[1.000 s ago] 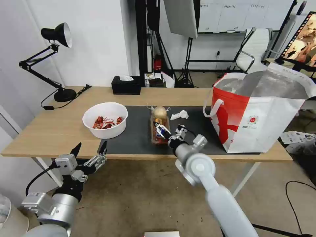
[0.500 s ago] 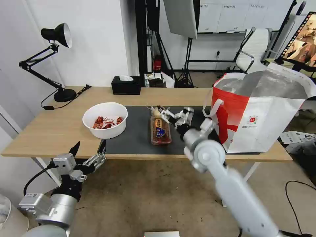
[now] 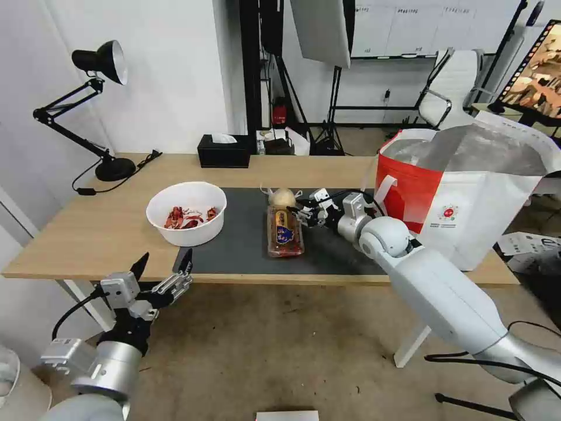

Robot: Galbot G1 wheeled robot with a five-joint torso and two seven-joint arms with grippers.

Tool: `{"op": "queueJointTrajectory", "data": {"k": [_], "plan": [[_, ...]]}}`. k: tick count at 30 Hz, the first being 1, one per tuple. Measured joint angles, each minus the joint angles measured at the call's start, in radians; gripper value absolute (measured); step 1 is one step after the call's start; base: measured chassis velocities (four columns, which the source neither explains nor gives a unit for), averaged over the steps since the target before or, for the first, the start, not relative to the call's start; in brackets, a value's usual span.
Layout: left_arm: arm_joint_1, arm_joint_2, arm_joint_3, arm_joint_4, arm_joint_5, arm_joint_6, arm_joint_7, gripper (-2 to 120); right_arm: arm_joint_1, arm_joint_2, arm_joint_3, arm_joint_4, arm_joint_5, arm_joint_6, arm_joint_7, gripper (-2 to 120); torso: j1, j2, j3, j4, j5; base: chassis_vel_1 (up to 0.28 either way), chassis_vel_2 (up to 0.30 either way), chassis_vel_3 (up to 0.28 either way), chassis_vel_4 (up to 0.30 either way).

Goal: Pick up the trash from the table and place it into the takeout bag.

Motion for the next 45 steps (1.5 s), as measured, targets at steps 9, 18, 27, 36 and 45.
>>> {"op": "queueJointTrajectory", "data": {"k": [9, 18, 27, 36, 45], "plan": [[-0.076, 0.083, 0.046, 0.091, -0.209, 0.001, 0.032, 100, 0.064, 0.049, -0.095, -0.093, -0.009, 0.024, -0.059, 0, 0.000, 0.000, 0.000, 0.0007, 0.0000, 0.000, 0.000, 0.000, 0.000], [-0.269, 0.206, 0.187, 0.240, -0.524, 0.034, 0.011, 100, 0.068, 0.030, -0.114, -0.086, -0.005, 0.022, -0.040, 0, 0.000, 0.000, 0.000, 0.0002, 0.0000, 0.000, 0.000, 0.000, 0.000], [-0.493, 0.236, 0.338, 0.411, -0.682, 0.048, -0.024, 100, 0.063, -0.011, -0.109, -0.062, 0.026, 0.018, -0.028, 0, 0.000, 0.000, 0.000, 0.0000, 0.0000, 0.000, 0.000, 0.000, 0.000], [-0.700, 0.247, 0.467, 0.592, -0.770, 0.049, -0.038, 100, 0.061, -0.004, -0.108, -0.062, 0.035, 0.018, -0.028, 0, 0.000, 0.000, 0.000, 0.0002, 0.0000, 0.000, 0.000, 0.000, 0.000], [-0.819, 0.250, 0.508, 0.698, -0.927, 0.140, -0.082, 100, 0.063, 0.006, -0.112, -0.063, 0.038, 0.016, -0.028, 0, 0.000, 0.000, 0.000, 0.0002, 0.0001, 0.000, 0.000, 0.000, 0.000]]}}
